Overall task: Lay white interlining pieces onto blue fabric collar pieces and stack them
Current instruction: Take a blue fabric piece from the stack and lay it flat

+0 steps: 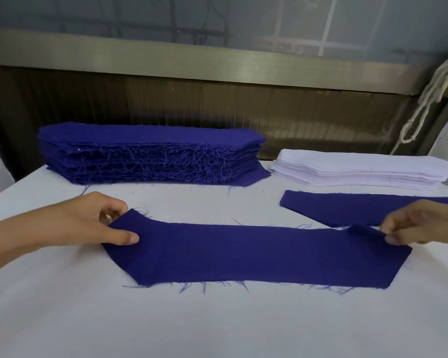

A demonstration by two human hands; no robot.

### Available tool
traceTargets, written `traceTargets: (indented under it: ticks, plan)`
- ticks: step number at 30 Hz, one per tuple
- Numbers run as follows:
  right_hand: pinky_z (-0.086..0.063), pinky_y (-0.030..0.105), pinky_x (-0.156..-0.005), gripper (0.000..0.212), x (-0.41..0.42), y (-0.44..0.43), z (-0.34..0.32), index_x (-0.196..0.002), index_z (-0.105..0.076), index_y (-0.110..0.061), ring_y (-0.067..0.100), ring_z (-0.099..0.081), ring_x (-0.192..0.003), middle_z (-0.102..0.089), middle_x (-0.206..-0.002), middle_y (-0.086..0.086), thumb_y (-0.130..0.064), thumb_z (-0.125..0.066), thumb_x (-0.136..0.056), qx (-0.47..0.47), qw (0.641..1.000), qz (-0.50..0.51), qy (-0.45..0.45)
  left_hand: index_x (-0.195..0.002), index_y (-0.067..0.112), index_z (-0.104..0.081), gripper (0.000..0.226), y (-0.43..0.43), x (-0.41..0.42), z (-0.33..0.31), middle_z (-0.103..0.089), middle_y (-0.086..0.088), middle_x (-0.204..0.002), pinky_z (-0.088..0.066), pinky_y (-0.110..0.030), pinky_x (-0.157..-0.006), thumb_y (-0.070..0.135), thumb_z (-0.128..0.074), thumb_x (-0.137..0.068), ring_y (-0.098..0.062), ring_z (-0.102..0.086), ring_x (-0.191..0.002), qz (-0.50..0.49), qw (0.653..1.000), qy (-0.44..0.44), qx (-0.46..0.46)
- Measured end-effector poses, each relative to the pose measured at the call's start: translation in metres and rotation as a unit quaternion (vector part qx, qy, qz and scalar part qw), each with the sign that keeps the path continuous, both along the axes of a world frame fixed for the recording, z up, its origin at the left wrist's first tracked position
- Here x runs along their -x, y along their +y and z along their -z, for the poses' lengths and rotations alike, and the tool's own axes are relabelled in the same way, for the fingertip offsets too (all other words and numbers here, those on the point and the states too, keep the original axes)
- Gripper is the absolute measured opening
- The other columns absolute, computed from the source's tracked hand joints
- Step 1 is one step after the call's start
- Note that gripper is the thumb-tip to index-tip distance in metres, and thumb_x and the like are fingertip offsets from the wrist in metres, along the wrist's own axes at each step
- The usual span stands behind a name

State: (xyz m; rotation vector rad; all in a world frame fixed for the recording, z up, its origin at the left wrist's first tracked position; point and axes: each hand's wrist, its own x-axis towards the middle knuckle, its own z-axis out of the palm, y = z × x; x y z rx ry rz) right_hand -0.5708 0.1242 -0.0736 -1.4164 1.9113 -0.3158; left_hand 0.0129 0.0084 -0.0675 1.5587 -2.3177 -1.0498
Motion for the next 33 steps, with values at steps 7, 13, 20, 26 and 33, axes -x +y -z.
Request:
traceTargets:
  ticks: [7, 13, 20, 26, 33]
  plan:
    - [-0.039, 0.012, -0.054, 0.071, -0.006, 0.000, -0.005, -0.112, -0.076, -0.023, 0.000, -0.051, -0.061, -0.073, -0.092, -0.003, -0.072, -0.084, -0.060, -0.052, 0.998, 0.042, -0.018, -0.105, 0.042, -0.076, 0.069, -0.012, -0.008, 0.001, -0.078, 0.003, -0.102, -0.051, -0.018, -0.082, 0.079, -0.081, -0.046, -0.007, -0.073, -0.091, -0.004, 0.993, 0.009, -0.121]
    - [-0.029, 0.015, -0.042, 0.084, 0.003, 0.002, -0.010, -0.087, -0.068, 0.007, 0.007, -0.035, -0.048, -0.043, -0.058, 0.003, -0.061, -0.096, -0.047, -0.033, 0.998, 0.057, -0.011, -0.105, 0.035, -0.078, 0.066, -0.013, -0.010, 0.000, -0.079, -0.001, -0.096, -0.040, -0.009, -0.050, 0.075, -0.082, -0.052, -0.008, -0.074, -0.081, 0.017, 0.990, 0.004, -0.143]
    - [-0.030, 0.016, -0.041, 0.082, 0.019, 0.015, -0.033, -0.088, -0.058, 0.013, 0.013, -0.029, -0.050, -0.030, -0.060, 0.006, -0.045, -0.100, -0.049, 0.031, 0.990, 0.112, -0.078, -0.117, 0.030, -0.074, 0.065, -0.022, -0.002, -0.004, -0.075, -0.001, -0.114, -0.045, -0.013, -0.053, 0.062, -0.087, -0.062, -0.006, -0.071, -0.079, 0.010, 0.980, 0.088, -0.177]
    - [-0.040, 0.016, -0.042, 0.033, 0.031, 0.019, -0.058, -0.067, -0.066, -0.011, 0.009, -0.049, -0.046, -0.050, -0.059, 0.008, -0.029, -0.090, -0.055, 0.115, 0.967, 0.199, -0.108, -0.113, 0.020, -0.076, 0.066, -0.034, 0.037, -0.021, -0.074, -0.002, -0.117, -0.046, -0.015, -0.050, 0.052, -0.093, -0.058, -0.006, -0.070, -0.074, 0.012, 0.972, 0.147, -0.180]
    - [-0.027, 0.018, -0.030, 0.027, 0.064, 0.014, -0.062, -0.067, -0.060, -0.006, 0.011, -0.034, -0.034, -0.046, -0.047, 0.005, -0.015, -0.074, -0.087, 0.213, 0.904, 0.339, -0.149, -0.083, 0.017, -0.082, 0.026, -0.029, 0.120, -0.037, -0.077, 0.001, -0.101, -0.044, -0.013, -0.045, 0.035, -0.082, -0.065, -0.007, -0.073, -0.074, 0.015, 0.963, 0.210, -0.168]
